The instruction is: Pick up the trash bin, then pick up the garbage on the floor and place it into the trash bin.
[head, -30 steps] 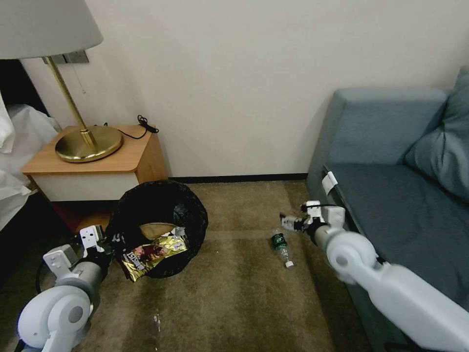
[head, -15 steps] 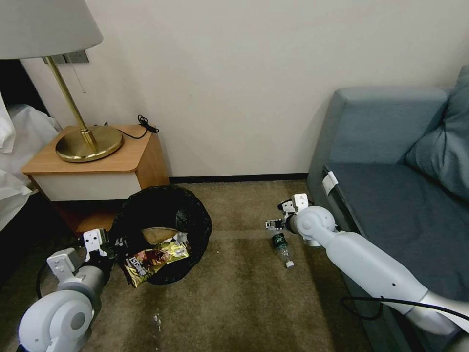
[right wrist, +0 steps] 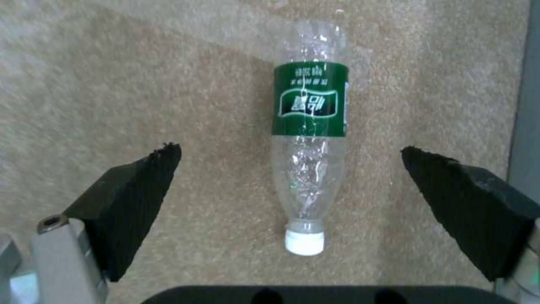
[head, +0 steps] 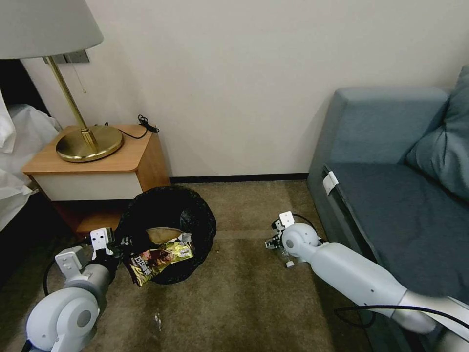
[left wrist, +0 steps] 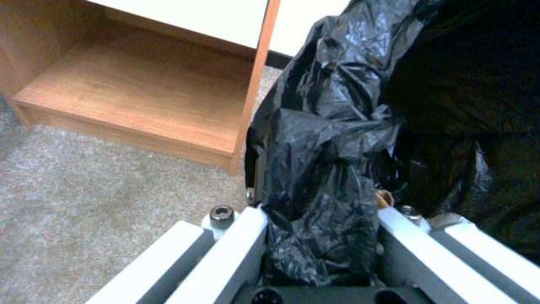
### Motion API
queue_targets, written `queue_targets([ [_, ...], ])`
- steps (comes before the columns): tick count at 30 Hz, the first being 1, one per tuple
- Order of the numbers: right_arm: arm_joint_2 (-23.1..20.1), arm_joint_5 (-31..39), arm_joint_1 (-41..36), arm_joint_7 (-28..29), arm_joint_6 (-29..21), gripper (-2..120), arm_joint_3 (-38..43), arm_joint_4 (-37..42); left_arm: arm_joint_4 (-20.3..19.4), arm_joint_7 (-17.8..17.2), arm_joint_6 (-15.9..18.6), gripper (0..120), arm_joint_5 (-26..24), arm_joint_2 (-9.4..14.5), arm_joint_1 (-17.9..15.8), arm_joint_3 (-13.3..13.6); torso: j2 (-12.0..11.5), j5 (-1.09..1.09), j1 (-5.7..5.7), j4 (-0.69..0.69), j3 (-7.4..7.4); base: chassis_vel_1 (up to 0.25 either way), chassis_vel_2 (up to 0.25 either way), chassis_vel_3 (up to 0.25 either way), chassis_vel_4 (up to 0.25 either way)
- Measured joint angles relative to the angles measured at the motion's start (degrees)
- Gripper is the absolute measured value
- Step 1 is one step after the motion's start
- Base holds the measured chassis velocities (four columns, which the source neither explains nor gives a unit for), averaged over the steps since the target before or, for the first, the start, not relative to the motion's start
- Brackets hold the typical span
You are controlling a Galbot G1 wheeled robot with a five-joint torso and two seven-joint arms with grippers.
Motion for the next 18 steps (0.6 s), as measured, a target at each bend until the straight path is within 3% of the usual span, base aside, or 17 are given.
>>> queue_targets([
  [5, 2.15, -4.15, -0.22, -4.08, 0.37, 100, 0.03, -4.54, 0.35, -0.14, 0.00, 0, -0.35, 0.33, -0.17, -0.09, 0.00, 0.00, 0.00, -0.02, 0.00, 0.000, 0.000, 0.000, 0.000],
  [10, 5.60, -8.89, 0.44, -9.81, 4.19, 100, 1.13, -10.57, 0.90, -0.29, 0.04, 0, -0.46, 0.12, -0.57, 0.37, 0.00, 0.00, 0.00, 0.02, 0.00, 0.000, 0.000, 0.000, 0.000],
  [18, 7.69, -10.00, 1.18, -11.24, 4.83, 100, 2.52, -14.86, 1.43, -0.21, 0.05, 0, 0.05, -0.47, -0.66, 0.86, 0.00, 0.00, 0.00, 0.00, 0.00, 0.000, 0.000, 0.000, 0.000],
])
